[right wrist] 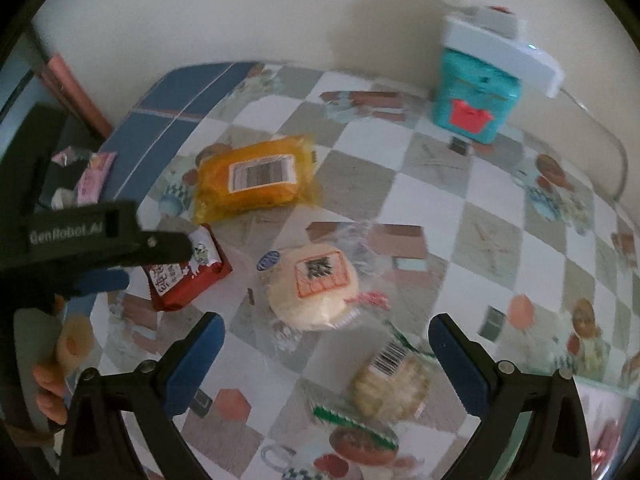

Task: Organize snacks
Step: 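Grasp the red milk-biscuit bag with the left tool while the right tool grasps the round bun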

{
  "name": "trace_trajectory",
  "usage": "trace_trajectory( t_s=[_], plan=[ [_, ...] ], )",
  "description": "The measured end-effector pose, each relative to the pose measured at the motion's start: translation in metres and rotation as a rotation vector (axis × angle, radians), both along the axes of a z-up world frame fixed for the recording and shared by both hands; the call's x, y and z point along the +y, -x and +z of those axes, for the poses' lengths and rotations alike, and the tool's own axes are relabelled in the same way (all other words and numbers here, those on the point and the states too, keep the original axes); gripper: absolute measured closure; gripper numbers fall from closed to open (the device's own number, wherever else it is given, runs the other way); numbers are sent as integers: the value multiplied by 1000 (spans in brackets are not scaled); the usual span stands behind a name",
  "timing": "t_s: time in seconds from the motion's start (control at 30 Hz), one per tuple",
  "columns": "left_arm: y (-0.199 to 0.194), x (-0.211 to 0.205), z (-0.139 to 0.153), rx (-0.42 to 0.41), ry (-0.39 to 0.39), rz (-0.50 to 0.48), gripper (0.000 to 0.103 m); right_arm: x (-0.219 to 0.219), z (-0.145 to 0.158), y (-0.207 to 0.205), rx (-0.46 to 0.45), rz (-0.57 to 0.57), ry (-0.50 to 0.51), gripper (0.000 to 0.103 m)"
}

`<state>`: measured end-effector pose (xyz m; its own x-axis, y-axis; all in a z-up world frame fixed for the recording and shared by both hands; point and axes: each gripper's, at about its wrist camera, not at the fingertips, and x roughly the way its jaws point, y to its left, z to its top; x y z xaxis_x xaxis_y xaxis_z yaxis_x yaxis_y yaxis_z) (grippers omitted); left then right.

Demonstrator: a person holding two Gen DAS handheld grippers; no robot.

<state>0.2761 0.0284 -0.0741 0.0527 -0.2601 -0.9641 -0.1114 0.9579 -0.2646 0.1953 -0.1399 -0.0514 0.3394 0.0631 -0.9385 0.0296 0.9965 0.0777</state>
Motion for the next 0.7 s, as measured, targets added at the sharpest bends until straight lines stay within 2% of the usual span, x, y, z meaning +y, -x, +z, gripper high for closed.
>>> trace_trajectory(
  t_s=[0.17,0.33,0.7],
  plan=[
    [-8,-12,-13,37,-53,-26,4,11,-18,-12,34,48,44,0],
    [-14,-19,-25,76,-52,-37,4,12,-30,-18,56,69,90,0],
    [-18,-44,-30,56,-91,-66,4,13,-39,-27,48,78,152,0]
  ],
)
